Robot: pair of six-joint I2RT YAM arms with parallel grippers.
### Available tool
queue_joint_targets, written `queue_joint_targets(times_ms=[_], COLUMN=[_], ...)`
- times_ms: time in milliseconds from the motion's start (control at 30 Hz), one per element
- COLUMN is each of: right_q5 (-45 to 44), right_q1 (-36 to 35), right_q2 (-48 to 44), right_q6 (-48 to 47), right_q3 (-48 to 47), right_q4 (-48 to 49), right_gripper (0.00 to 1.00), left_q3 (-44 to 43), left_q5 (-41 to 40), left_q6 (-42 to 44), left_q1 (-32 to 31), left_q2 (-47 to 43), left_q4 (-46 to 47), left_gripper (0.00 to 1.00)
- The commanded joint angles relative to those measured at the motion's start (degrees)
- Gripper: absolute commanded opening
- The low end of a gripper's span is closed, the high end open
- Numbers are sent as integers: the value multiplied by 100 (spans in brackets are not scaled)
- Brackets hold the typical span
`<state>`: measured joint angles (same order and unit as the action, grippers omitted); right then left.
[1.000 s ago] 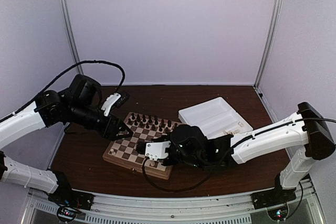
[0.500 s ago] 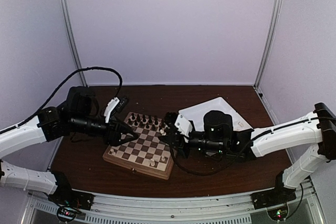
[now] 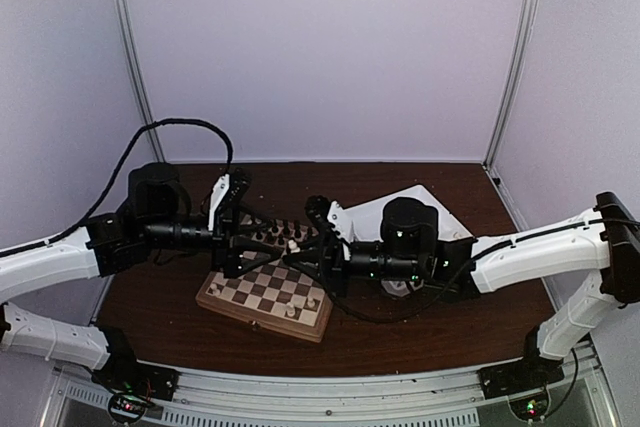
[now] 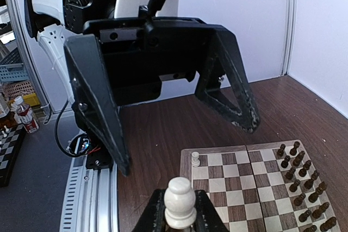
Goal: Set up the chess pieces on the board
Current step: Place the chess piece on the chessboard.
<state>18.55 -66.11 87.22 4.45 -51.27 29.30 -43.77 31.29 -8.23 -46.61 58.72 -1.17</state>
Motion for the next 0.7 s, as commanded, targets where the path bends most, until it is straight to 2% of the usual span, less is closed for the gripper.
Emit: queue_joint_targets(times_ms=[0,200,300,333,567,667], right_q5=[192,197,199,202,157,138], right_q1=[17,14,12,18,19,19], right_q2=[125,228,282,295,333,323], right_q6=[52,8,4,-1,55,64], right_q3=[-237,-350,-396,-405,-402,-393], right_q4=[-16,-49,-59,-57,11,41], right_gripper=[2,2,2,2,2,2], left_q3=[-186,-254,-298,-356,-542,-554], left_q5=[272,479,581,606,784,819], left_q6=[192,208,197,199,227,205], left_q1=[-39,-50,-58,-56,-67,-72], left_q2=[220,389,477,520,716,770], left_q4=[492,674,726,679,523,513], left_gripper=[80,65,46,42,28,28])
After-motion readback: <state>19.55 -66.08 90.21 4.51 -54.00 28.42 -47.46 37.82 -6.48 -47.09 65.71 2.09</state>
